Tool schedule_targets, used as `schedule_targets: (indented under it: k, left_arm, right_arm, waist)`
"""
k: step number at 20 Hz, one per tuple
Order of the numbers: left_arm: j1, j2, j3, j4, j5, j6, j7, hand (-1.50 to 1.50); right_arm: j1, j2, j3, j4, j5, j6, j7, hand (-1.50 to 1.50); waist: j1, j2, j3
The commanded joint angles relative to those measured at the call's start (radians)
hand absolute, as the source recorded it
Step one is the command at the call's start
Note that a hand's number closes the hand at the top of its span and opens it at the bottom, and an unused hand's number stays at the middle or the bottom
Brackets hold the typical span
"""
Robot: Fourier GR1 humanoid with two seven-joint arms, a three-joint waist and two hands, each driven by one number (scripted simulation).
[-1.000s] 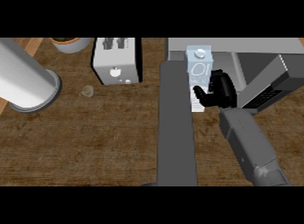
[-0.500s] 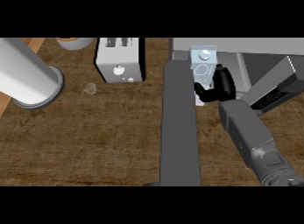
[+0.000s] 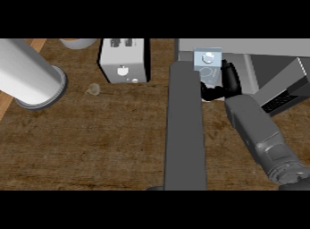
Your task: Pick up the milk, place it into the microwave and close the microwave
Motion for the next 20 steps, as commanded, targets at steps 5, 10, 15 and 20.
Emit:
schedule_targets:
  k: [5, 10, 15, 20]
  left_arm:
    - [-0.018, 0.001, -0.013, 0.026, -0.021, -0.016, -0.019, -1.5]
    - [-0.052, 0.0, -0.019, 0.047, -0.023, -0.01, -0.026, -1.5]
    - [-0.072, 0.018, -0.022, 0.065, -0.031, -0.013, -0.01, -1.5]
    - [-0.097, 0.023, -0.025, 0.077, -0.035, -0.012, -0.013, -1.5]
  right_arm:
    - [-0.11, 0.038, 0.037, 0.057, 0.082, -0.296, 0.048, 1.5]
    - [-0.102, 0.029, 0.001, 0.08, 0.063, -0.367, 0.059, 1.5]
    - [-0.102, -0.011, -0.027, 0.095, 0.046, -0.361, 0.072, 1.5]
    - [-0.085, -0.045, -0.033, 0.11, 0.048, -0.371, 0.074, 1.5]
  waist:
    - [0.039, 0.008, -0.005]
    - [0.055, 0.021, -0.003]
    - [0.052, 0.022, -0.002]
    - [0.069, 0.036, -0.001]
